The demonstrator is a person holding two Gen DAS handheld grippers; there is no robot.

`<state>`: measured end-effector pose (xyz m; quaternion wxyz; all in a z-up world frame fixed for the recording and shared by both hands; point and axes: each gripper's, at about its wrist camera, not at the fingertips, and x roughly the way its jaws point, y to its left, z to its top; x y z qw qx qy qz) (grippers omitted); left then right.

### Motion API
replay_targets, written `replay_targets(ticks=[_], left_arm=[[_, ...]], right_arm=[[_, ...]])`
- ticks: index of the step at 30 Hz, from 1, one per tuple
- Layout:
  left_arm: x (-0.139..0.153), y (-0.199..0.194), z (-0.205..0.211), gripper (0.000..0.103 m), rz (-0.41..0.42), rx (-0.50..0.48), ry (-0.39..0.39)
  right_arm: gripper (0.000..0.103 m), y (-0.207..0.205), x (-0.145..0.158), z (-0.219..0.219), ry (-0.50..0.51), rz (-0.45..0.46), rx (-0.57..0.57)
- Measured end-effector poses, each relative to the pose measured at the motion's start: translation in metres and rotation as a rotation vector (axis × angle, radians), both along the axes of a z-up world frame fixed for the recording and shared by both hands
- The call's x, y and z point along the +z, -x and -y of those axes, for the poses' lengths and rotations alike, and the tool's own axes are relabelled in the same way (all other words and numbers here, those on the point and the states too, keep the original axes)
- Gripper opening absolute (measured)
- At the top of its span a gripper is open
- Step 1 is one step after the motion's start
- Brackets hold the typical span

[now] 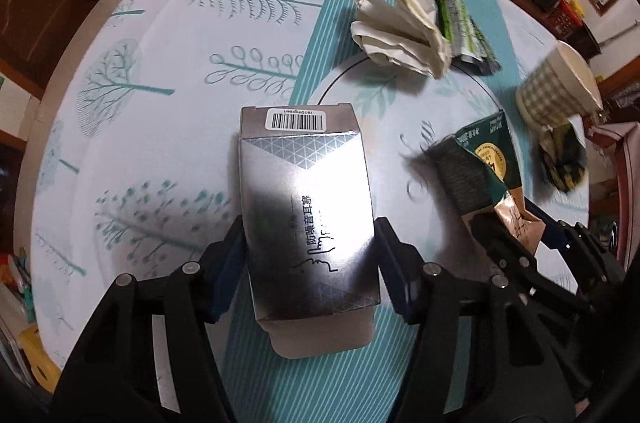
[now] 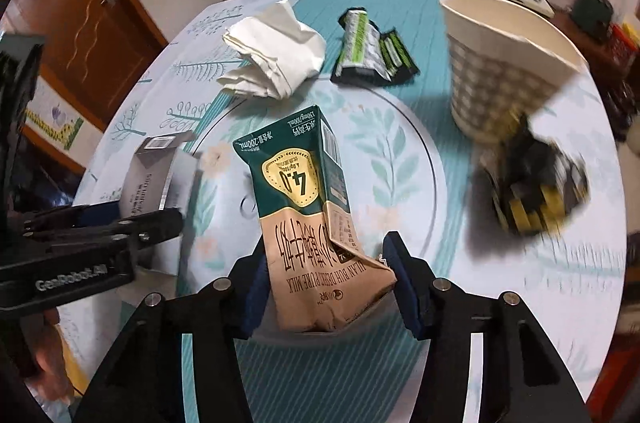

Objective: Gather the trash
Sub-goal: 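Grasp the silver earplug box with the left gripper while the right grasps the milk carton, then carry the earplug box and milk carton over the black bin with both grippers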

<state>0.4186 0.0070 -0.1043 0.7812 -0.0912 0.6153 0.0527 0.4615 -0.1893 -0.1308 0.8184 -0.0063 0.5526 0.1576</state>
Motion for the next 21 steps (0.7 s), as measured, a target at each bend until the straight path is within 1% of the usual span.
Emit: replay_targets(ticks=[4, 7, 10, 15, 18, 21], left_arm=[[0.022, 0.028, -0.005, 0.058, 0.01, -0.051, 0.013], [0.046, 0.063, -0.012, 0.058, 0.028, -0.102, 0.025], [0.072, 0.097, -0.022, 0.058, 0.058, -0.165, 0.047], [0.111, 0.156, -0.025, 0.058, 0.128, -0.312, 0.055], [0.125, 0.189, -0.026, 0.058, 0.16, -0.4, 0.057], [0.134, 0.221, -0.028, 0.058, 0.172, -0.477, 0.055]], right_arm=[[0.053, 0.036, 0.018, 0.003, -0.026, -0.009, -0.08], [0.053, 0.072, 0.039, 0.004, -0.032, 0.002, -0.141], [0.053, 0.108, 0.059, 0.002, -0.031, 0.025, -0.178], [0.053, 0.187, 0.098, -0.004, -0.028, 0.083, -0.255], [0.053, 0.236, 0.114, -0.011, -0.038, 0.114, -0.318], [0.053, 0.277, 0.125, -0.023, -0.051, 0.131, -0.367]])
